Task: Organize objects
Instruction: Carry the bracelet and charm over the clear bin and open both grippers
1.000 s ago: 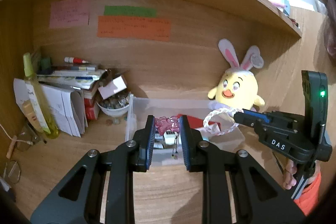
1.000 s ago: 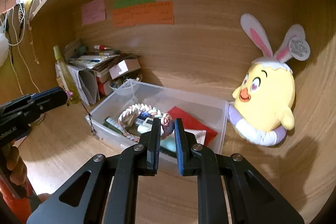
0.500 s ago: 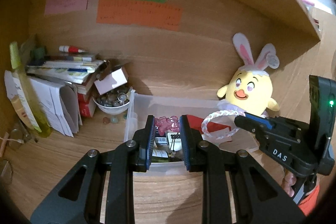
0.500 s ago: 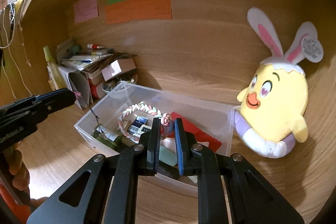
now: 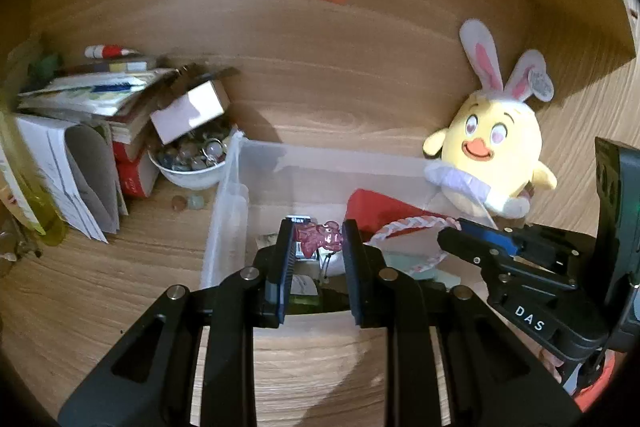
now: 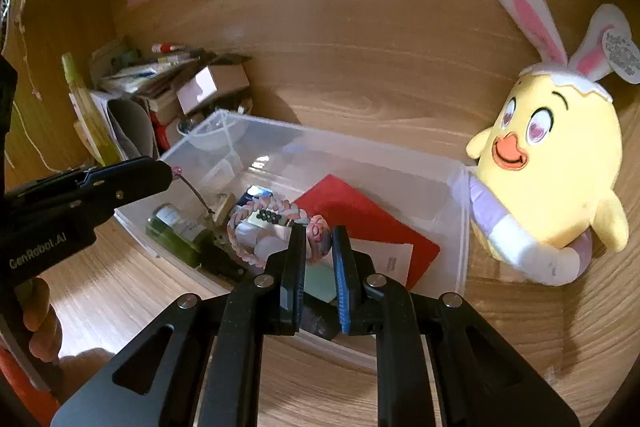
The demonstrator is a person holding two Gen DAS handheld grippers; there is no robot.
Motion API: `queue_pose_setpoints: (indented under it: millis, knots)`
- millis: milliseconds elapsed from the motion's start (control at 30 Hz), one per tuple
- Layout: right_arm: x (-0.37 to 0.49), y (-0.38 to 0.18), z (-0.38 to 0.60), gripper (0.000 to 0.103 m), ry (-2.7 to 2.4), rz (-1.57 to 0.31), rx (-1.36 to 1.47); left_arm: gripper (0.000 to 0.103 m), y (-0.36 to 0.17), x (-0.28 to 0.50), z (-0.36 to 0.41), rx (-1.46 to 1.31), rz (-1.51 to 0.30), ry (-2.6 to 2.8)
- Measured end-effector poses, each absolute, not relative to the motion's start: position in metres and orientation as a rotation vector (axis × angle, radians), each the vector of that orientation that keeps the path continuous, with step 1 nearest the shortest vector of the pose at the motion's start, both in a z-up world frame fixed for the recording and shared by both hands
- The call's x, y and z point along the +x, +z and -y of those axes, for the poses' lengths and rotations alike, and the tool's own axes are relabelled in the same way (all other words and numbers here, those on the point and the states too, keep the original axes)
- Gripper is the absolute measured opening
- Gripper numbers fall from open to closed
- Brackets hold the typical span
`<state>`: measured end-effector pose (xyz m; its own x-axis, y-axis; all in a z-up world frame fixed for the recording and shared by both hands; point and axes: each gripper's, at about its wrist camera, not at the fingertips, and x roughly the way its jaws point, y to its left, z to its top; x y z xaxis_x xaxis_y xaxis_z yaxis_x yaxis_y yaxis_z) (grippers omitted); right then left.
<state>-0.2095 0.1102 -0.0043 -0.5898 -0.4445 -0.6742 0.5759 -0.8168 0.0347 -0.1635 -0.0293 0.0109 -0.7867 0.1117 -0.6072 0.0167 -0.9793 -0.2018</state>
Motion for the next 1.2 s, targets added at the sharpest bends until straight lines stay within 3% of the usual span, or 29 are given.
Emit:
queue_pose_setpoints:
  millis: [533, 633, 800, 900, 1067, 1200]
  knots:
    - [-0.213, -0.018, -0.103, 0.012, -2.386, -0.325, 0.979, 0.023, -0.009, -0.173, 0.017, -1.107, 0.254, 2.858]
    - [-0.214, -0.019, -0.103, 0.014, -2.378, -0.326, 0.991, 0.034, -0.009, -0.172, 0.017, -1.108, 0.249, 2.861]
    - [-0.213, -0.016, -0.105, 0.033, -2.383, -0.316, 0.983, 0.051, -0.004, -0.166, 0.018, -1.072, 0.25, 2.879]
    - [-0.211, -0.012, -0.108, 0.043, -2.386, -0.307, 0.968, 0.054, 0.0, -0.162, 0.019, -1.056, 0.251, 2.885]
    - [-0.208, -0.004, -0.11, 0.051, -2.4, -0.301, 0.941, 0.058, 0.005, -0.152, 0.018, -1.04, 0.227, 2.896]
    - [-0.203, 0.006, -0.114, 0.068, -2.393, -0.278, 0.924, 0.061, 0.01, -0.142, 0.018, -1.025, 0.215, 2.903]
